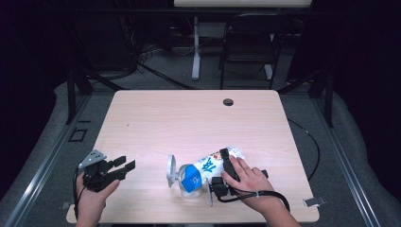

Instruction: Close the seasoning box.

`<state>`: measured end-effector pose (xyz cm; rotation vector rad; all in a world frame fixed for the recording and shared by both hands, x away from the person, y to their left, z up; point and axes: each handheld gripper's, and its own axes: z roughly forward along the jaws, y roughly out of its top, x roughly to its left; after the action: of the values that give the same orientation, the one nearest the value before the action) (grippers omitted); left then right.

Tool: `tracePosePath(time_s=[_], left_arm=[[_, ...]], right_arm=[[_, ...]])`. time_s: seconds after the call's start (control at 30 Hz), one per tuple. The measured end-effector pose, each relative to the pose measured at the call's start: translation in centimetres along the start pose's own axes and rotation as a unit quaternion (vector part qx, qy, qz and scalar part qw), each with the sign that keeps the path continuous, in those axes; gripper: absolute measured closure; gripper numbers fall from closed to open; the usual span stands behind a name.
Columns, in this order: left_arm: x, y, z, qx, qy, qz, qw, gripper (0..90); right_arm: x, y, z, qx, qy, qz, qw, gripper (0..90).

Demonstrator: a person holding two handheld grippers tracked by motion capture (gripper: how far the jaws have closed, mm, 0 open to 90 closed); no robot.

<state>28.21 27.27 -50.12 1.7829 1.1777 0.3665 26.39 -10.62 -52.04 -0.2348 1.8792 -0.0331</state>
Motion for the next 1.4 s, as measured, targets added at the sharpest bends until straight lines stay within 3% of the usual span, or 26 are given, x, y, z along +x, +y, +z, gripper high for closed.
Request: tracePosePath(time_s=[1.4], left_arm=[[0.15,-0.04,-0.08,-0.003,0.000,-0.004,1.0000,50.9]], right_arm=[[-0.23,0.15,-0.07,0.005,0.000,-0.015,0.9999,41.3]])
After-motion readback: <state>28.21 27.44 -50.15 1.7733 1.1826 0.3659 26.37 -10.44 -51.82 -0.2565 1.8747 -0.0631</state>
